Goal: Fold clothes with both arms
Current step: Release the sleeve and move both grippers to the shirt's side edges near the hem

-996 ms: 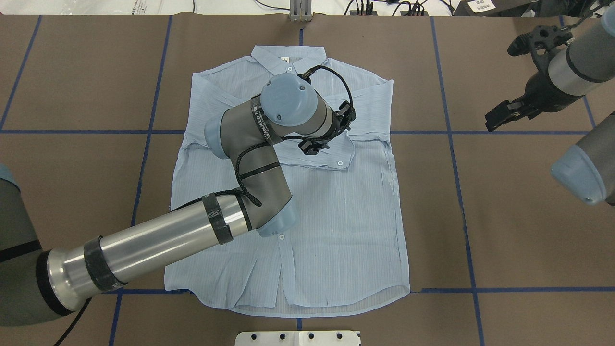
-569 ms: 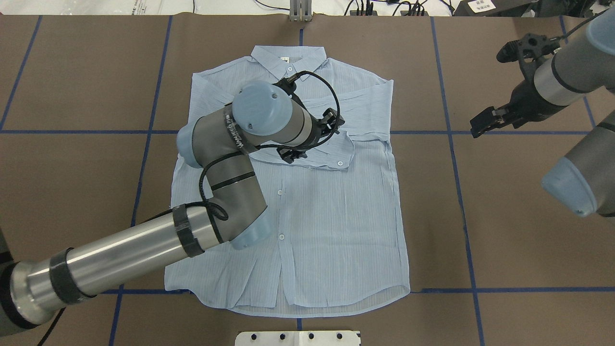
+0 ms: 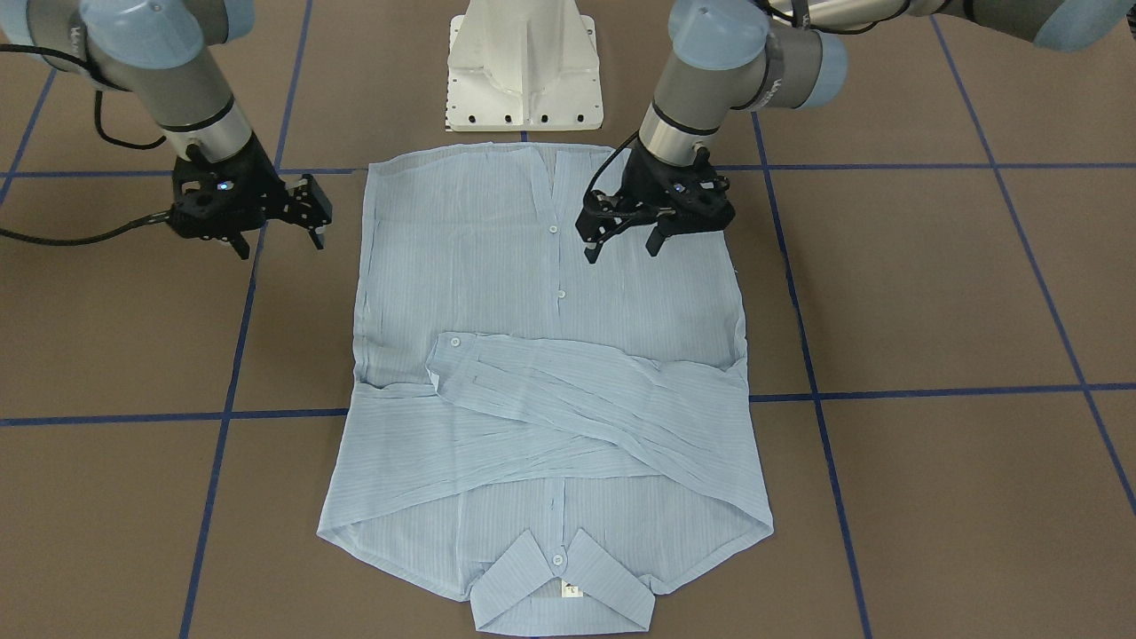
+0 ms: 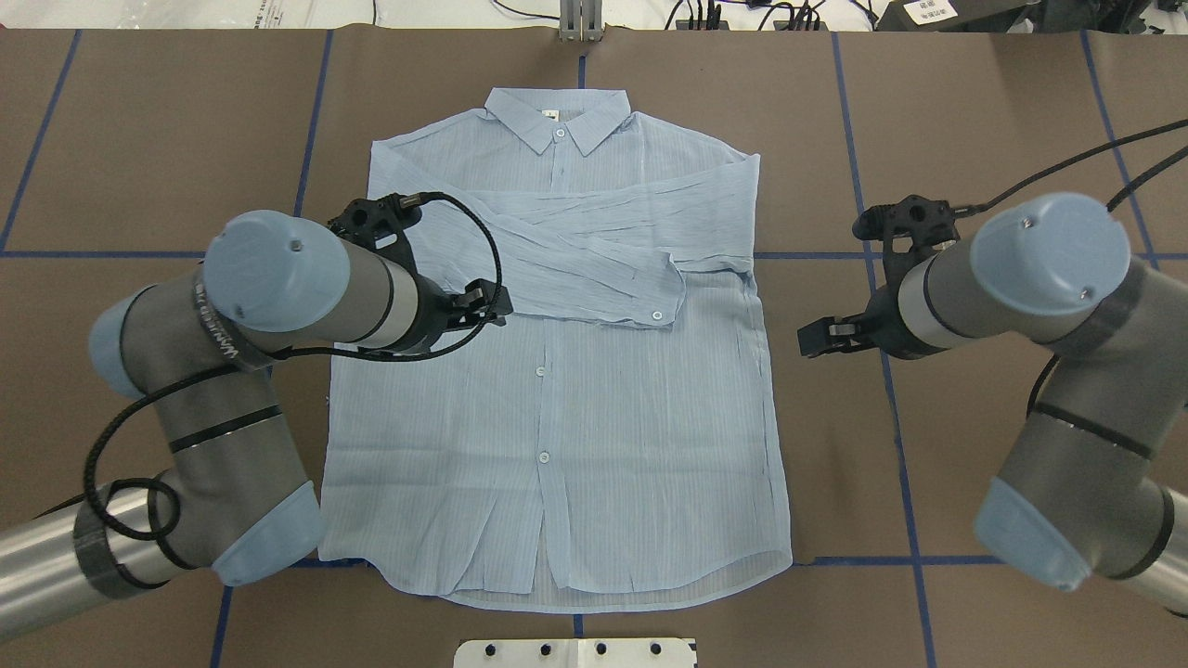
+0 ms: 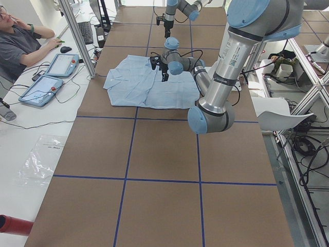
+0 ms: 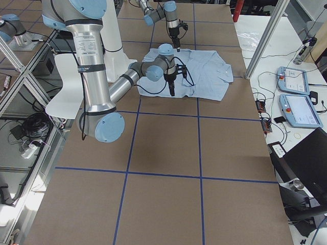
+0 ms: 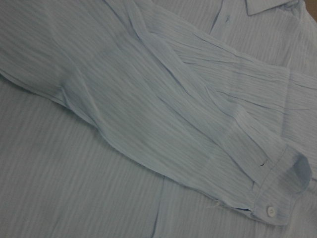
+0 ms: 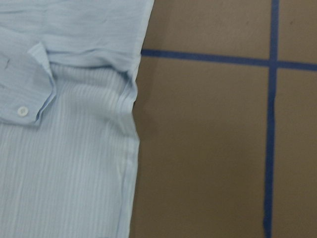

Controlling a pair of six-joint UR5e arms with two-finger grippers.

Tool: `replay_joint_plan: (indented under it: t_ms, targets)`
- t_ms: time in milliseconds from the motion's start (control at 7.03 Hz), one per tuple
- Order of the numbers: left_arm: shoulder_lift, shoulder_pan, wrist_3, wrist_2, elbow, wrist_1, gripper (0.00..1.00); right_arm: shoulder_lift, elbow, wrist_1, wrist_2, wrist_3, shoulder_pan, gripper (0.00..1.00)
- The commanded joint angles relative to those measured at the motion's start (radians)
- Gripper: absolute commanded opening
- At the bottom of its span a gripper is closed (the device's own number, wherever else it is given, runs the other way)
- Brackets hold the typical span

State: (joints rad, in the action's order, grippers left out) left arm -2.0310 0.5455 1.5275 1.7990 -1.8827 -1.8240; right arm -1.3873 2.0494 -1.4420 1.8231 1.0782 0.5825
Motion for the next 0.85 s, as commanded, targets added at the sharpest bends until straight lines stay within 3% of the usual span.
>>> replay_joint_plan:
  t_ms: [0,711]
  targets:
    - [0.096,-0.001,-0.044,-0.007,-0.107,0.032,1.00,0.001,0.020,0.003,-0.209,0.199,-0.226,1.00]
    - [0.101,-0.009,-0.053,-0.006,-0.096,0.034,1.00,-0.022,0.009,0.002,-0.206,0.299,-0.365,0.99]
